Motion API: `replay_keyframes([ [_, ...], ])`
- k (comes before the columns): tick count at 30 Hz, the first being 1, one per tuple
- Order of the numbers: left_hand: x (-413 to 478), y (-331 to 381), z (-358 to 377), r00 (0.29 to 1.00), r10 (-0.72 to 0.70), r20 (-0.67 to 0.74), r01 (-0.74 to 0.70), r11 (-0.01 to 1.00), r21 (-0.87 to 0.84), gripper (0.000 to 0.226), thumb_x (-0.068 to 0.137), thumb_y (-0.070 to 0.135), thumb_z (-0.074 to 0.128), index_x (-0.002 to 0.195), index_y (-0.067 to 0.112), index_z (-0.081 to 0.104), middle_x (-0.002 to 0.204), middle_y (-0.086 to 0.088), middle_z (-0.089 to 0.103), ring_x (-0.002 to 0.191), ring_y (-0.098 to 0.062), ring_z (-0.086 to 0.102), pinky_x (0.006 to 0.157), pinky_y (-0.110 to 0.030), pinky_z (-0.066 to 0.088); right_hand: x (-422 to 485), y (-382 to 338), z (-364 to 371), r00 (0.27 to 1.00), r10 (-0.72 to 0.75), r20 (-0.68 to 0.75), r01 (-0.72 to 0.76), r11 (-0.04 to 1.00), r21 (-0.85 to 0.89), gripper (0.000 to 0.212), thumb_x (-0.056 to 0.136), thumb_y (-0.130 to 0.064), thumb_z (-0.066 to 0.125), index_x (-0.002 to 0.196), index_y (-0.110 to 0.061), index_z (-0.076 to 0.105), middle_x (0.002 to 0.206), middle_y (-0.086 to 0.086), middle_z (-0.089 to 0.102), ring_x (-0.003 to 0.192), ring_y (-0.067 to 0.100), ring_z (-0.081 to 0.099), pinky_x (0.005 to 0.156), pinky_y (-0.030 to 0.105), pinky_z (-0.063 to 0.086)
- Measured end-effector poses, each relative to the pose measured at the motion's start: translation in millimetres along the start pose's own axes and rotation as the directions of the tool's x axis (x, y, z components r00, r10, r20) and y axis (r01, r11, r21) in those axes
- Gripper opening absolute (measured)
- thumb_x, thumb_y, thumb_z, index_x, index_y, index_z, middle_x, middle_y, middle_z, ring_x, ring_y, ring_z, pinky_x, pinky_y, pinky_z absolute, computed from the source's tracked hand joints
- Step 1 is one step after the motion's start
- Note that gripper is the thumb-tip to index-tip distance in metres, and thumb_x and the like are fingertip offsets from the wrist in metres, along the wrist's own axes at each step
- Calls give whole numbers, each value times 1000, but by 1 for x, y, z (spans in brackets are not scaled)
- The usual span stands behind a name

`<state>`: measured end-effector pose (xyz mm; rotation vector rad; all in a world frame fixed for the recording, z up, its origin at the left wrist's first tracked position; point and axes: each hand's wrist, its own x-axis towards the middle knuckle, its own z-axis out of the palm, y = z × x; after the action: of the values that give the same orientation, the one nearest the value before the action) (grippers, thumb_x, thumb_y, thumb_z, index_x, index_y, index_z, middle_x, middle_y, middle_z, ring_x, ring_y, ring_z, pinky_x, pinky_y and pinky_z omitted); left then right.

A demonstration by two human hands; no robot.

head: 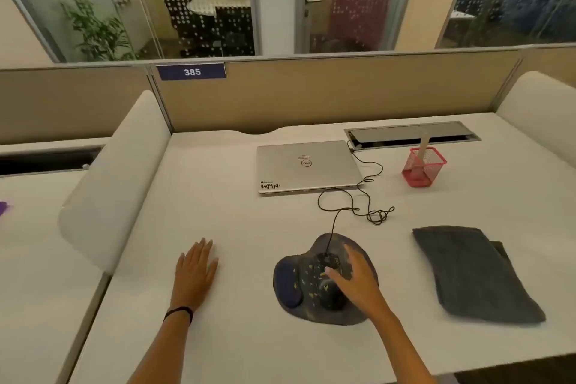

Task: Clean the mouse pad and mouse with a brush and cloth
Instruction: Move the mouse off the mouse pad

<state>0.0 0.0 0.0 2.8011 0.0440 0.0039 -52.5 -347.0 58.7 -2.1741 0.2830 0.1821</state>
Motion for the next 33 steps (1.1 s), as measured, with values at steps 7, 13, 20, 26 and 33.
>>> replay_keyframes([
  [7, 6, -24, -5, 999, 48, -8, -48, 999, -24, 61, 94, 45, 24, 148, 17, 23, 155, -1, 22, 145, -18, 17, 119, -39, 9, -17, -4, 21, 995, 88, -43, -95, 977, -194, 89, 78, -49, 66, 145, -17, 17, 150, 10, 24, 137, 28, 26, 108, 38, 34],
  [13, 3, -23, -5, 997, 81, -21, -82, 995, -61, 72, 89, 55, 10, 148, 17, 21, 156, 0, 20, 145, -16, 14, 119, -36, 4, -24, -10, 38, 988, 104, -113, -129, 961, -243, 93, 76, -43, 71, 145, -13, 15, 148, 10, 20, 137, 28, 23, 109, 37, 32],
  [20, 3, -24, -5, 994, 102, -32, -104, 993, -60, 81, 82, 57, 2, 146, 15, 28, 154, -3, 27, 144, -19, 20, 119, -37, 9, -27, -11, 49, 967, 125, -220, -175, 959, -224, 83, 75, -32, 75, 139, -8, 28, 142, 12, 30, 131, 28, 32, 105, 33, 37],
  [26, 4, -26, -5, 994, 104, -31, -106, 991, -79, 80, 83, 56, 4, 144, 13, 33, 152, -5, 31, 142, -21, 25, 118, -40, 12, -27, -17, 55, 947, 152, -284, -218, 952, -214, 80, 75, -29, 75, 137, -6, 30, 139, 13, 33, 129, 28, 34, 102, 33, 38],
  [33, 5, -24, -5, 996, 90, -11, -91, 989, -113, 54, 98, 44, 29, 145, 17, 31, 154, -1, 25, 144, -17, 19, 120, -38, 5, -25, -18, 62, 912, 180, -369, -240, 963, -123, 77, 71, -25, 79, 132, -4, 37, 134, 16, 38, 124, 30, 38, 100, 35, 40],
])
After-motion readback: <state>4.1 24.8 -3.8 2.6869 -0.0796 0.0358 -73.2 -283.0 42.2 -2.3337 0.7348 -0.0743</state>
